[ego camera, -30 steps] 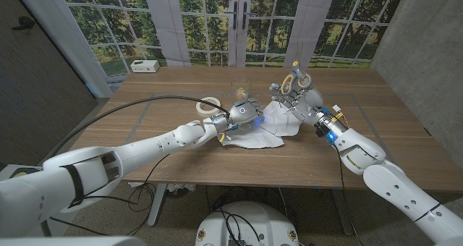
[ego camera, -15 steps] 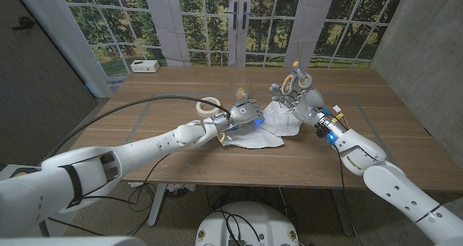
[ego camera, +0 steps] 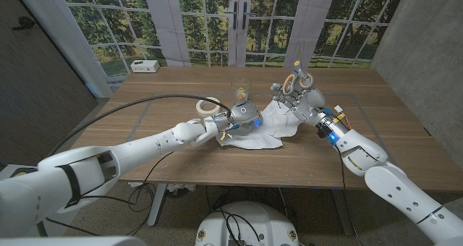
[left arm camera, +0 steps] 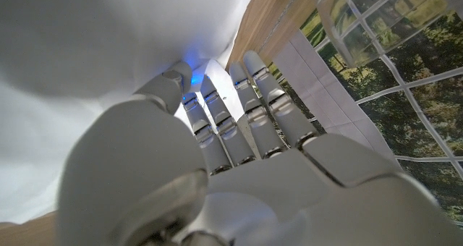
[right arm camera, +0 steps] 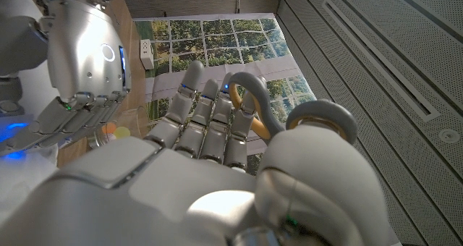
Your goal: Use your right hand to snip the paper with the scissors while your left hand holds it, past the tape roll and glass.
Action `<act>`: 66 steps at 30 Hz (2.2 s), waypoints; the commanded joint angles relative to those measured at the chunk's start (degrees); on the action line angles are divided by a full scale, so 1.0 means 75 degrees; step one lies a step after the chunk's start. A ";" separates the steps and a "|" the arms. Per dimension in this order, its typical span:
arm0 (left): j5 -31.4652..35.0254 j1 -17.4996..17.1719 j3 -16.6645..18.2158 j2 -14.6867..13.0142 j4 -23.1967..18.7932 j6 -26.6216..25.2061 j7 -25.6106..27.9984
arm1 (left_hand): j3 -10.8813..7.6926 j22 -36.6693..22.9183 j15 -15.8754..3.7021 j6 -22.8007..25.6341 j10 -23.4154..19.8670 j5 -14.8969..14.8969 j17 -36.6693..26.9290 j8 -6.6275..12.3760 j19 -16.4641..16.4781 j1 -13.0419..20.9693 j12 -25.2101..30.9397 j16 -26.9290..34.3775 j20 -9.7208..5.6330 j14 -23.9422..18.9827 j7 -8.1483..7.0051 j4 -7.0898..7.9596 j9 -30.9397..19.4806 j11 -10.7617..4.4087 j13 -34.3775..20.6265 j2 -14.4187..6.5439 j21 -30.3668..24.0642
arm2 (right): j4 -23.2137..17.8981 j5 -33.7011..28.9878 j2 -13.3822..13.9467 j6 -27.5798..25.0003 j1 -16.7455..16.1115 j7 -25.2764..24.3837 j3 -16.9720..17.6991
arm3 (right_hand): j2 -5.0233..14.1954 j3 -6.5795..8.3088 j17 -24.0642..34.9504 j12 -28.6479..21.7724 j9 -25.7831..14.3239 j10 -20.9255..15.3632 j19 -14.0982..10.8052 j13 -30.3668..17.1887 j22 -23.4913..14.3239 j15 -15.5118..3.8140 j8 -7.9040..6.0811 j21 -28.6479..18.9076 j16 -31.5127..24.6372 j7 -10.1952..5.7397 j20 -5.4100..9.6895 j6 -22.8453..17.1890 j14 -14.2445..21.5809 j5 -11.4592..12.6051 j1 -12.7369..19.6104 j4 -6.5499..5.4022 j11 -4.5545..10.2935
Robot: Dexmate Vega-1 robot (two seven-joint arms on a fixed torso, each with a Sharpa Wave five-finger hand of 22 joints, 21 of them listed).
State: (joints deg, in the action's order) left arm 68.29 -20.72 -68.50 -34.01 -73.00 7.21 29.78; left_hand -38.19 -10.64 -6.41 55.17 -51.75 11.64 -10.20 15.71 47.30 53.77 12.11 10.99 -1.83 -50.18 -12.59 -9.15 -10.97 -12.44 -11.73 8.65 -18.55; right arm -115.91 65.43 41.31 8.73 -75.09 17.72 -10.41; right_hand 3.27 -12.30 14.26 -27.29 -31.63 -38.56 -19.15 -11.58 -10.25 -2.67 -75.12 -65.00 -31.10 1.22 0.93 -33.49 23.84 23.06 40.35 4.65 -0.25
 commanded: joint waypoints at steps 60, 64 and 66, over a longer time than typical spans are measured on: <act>-0.3531 -0.1593 0.2042 0.0615 0.0098 0.0044 0.1293 | -0.0249 -0.0353 -0.0983 0.2426 -0.2865 -0.0131 -0.0102 0.0556 0.1113 0.1222 0.0688 0.0057 -0.1035 -0.3675 0.0444 0.0004 -0.0076 0.0070 -0.1428 -0.0277 -0.3047 | 0.0414 0.0190 -0.0182 -0.0078 0.0284 0.0335 -0.0035 | 0.0105 0.0042 0.0051 0.0067 0.0142 -0.0100 -0.0145 -0.0035 -0.0030 -0.0322 -0.0103 0.0126 0.0099 0.0084 0.0081 -0.0102 0.0105 -0.0071 0.0047 0.0030 0.0000; -0.3726 -0.1640 0.2122 0.0720 0.0188 0.0126 0.1445 | -0.0254 -0.0352 -0.0981 0.2436 -0.2891 -0.0134 -0.0098 0.0540 0.1114 0.1224 0.0692 0.0057 -0.1036 -0.3692 0.0453 0.0004 -0.0050 0.0072 -0.1426 -0.0264 -0.3083 | 0.0472 0.0221 -0.0179 -0.0141 0.0351 0.0379 -0.0056 | 0.0093 0.0040 0.0051 0.0086 0.0168 -0.0075 -0.0144 -0.0033 -0.0029 -0.0307 -0.0081 0.0141 0.0114 0.0081 0.0077 -0.0050 0.0086 -0.0073 0.0054 0.0038 0.0011; -0.3866 -0.1655 0.2168 0.0770 0.0230 0.0183 0.1453 | -0.0258 -0.0351 -0.0980 0.2448 -0.2904 -0.0136 -0.0095 0.0531 0.1118 0.1225 0.0690 0.0058 -0.1037 -0.3705 0.0441 0.0004 -0.0033 0.0073 -0.1421 -0.0258 -0.3110 | 0.0493 0.0226 -0.0178 -0.0157 0.0375 0.0403 -0.0061 | 0.0090 0.0039 0.0051 0.0091 0.0183 -0.0068 -0.0146 -0.0033 -0.0029 -0.0302 -0.0076 0.0145 0.0118 0.0095 0.0078 -0.0051 0.0081 -0.0075 0.0053 0.0039 -0.0006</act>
State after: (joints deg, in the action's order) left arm 44.34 -31.53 -54.69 -30.09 -72.31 7.56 38.84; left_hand -39.63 -13.21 -13.70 72.97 -71.41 10.62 -10.80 19.88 55.35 62.54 16.72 11.02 -8.20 -77.31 -9.30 -9.11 -11.18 -11.21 -18.46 6.40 -41.42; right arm -113.11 66.72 39.97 8.25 -73.08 20.03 -10.67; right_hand 3.64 -12.06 14.52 -26.79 -30.18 -39.10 -20.17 -11.57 -10.25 -2.56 -75.90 -64.10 -30.48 1.55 1.33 -33.76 24.36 22.62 40.42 4.89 -0.31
